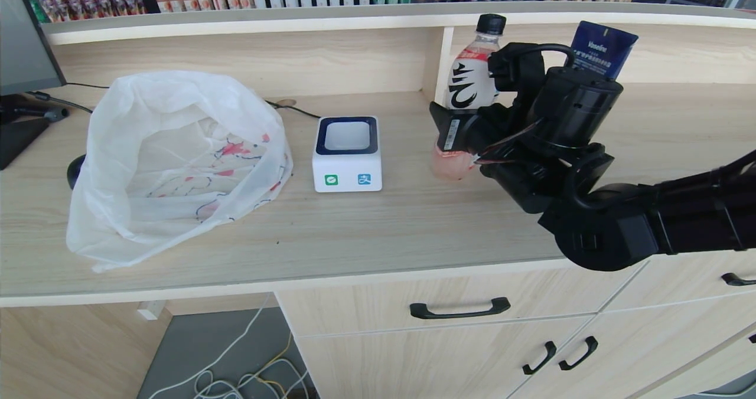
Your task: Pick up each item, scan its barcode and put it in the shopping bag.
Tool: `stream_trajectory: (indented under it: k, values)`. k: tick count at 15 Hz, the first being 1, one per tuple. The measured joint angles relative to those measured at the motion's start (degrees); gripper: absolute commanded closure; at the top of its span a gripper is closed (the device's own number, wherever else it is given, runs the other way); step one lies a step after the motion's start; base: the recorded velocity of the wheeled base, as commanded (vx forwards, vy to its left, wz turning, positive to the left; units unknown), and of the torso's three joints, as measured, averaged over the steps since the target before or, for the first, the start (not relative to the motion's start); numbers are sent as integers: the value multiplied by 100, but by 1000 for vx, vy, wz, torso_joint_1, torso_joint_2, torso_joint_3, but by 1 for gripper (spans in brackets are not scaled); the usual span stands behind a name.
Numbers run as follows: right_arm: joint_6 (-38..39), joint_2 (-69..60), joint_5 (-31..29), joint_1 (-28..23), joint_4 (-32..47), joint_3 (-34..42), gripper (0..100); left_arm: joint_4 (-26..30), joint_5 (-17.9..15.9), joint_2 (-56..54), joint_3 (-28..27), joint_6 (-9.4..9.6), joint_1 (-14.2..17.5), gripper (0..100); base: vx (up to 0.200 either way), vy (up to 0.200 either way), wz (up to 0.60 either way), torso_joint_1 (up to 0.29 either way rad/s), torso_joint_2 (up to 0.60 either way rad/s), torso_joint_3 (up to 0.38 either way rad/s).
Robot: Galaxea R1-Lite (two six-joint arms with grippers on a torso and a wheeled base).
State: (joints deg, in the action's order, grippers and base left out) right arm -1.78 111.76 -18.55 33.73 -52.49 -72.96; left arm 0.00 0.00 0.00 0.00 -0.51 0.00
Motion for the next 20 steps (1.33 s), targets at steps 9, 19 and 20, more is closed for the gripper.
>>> stream_trajectory:
  k: [9, 19, 20]
  values:
    - [-43, -768, -79, 74, -118, 282, 100, 0, 0, 0, 0, 0, 0, 0, 0, 0, 0, 0, 0, 0]
    - [-840, -2331, -110, 987, -354, 2704, 100, 0, 0, 0, 0, 0, 0, 0, 0, 0, 0, 0, 0, 0]
    - [-937, -2439, -117, 1117, -354, 2865, 100, 0, 0, 0, 0, 0, 0, 0, 0, 0, 0, 0, 0, 0]
